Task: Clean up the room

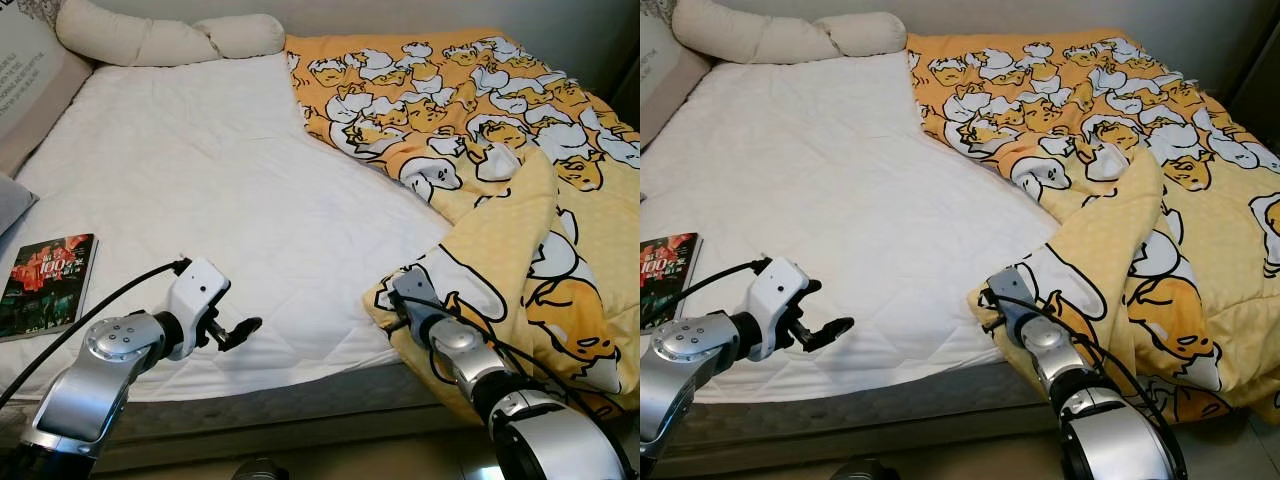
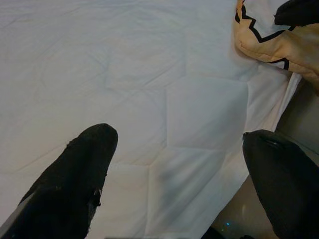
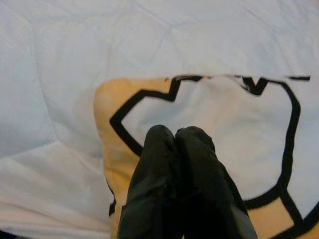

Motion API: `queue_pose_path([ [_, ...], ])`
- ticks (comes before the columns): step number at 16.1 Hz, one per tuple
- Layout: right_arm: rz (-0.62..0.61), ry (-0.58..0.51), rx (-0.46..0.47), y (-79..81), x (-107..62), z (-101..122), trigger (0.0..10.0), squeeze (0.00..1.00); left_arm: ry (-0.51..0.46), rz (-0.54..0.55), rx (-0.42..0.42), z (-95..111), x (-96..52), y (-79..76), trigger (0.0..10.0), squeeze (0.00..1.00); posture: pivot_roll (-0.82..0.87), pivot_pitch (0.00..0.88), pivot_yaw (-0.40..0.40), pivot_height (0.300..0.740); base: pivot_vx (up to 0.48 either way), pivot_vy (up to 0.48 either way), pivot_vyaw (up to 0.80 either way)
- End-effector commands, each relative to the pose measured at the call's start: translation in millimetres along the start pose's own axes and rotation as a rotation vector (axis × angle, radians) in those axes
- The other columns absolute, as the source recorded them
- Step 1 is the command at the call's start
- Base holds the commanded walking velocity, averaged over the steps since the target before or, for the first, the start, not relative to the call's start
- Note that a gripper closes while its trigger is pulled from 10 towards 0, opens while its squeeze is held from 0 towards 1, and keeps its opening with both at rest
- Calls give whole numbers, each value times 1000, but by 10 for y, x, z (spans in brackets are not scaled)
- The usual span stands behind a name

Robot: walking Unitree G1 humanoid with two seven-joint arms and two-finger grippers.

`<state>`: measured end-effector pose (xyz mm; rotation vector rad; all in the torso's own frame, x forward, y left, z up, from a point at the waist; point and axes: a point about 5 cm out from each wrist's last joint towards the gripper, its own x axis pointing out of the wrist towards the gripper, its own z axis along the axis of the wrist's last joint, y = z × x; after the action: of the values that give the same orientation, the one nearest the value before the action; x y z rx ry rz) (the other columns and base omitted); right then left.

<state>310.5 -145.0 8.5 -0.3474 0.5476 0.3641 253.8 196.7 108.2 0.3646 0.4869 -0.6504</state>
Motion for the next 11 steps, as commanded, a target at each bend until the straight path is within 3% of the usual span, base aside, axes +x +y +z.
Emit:
queue_pose_path([
  [1,2,-39,7,-6,20,108,0,0,-1,3,10,20,5,9,10000,0,173,0,48,740,0,0,0],
  [4,18,-46,1,60,51,186,0,0,3,12,10,14,-27,15,10000,0,191,0,38,740,0,0,0],
  [5,20,-26,-16,81,57,174,7176,0,7,14,9,3,-45,11,10000,0,198,0,35,740,0,0,0],
  [6,29,-16,-25,98,60,162,10000,792,9,15,8,-2,-57,8,10000,0,207,0,32,740,0,0,0],
  [7,43,-9,-8,115,61,152,10000,1000,10,15,8,-5,-70,4,10000,0,210,0,32,740,0,0,0],
  [11,43,11,-24,130,67,145,10000,1000,7,0,13,30,-97,-25,10000,0,217,0,36,740,0,0,0],
])
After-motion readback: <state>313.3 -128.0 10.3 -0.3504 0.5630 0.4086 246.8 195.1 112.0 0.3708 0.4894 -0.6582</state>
